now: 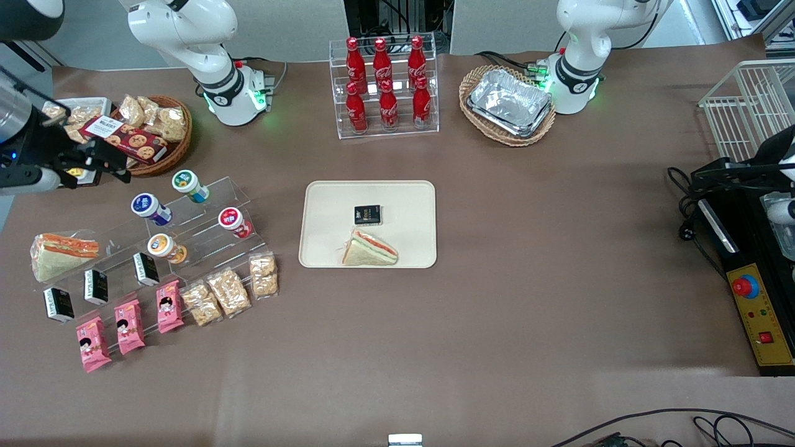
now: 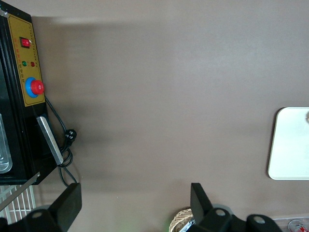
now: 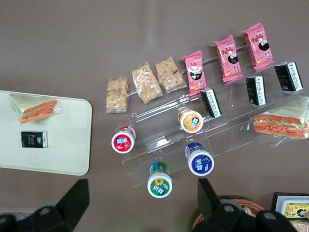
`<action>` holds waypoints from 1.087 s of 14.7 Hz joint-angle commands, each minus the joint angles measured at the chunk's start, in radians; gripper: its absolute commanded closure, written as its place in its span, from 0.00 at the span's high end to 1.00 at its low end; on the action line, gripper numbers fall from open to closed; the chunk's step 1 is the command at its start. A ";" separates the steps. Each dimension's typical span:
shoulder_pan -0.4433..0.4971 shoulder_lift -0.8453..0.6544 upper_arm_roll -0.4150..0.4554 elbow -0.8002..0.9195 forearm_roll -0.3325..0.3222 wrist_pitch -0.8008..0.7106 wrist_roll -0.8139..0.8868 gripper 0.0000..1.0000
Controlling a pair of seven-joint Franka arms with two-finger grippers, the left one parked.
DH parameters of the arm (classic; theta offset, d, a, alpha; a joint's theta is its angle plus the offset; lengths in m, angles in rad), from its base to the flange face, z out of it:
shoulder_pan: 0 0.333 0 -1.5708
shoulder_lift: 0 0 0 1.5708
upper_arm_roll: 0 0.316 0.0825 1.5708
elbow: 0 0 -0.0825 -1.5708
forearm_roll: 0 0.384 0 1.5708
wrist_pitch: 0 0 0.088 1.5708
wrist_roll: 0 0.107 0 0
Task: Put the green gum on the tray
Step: 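Move the right gripper over the acrylic stand toward the green-labelled bottle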
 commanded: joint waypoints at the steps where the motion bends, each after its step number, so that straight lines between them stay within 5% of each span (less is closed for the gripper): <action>1: 0.017 -0.131 -0.004 -0.130 -0.011 0.005 0.010 1.00; 16: 0.018 -0.299 -0.002 -0.652 -0.009 0.381 0.071 1.00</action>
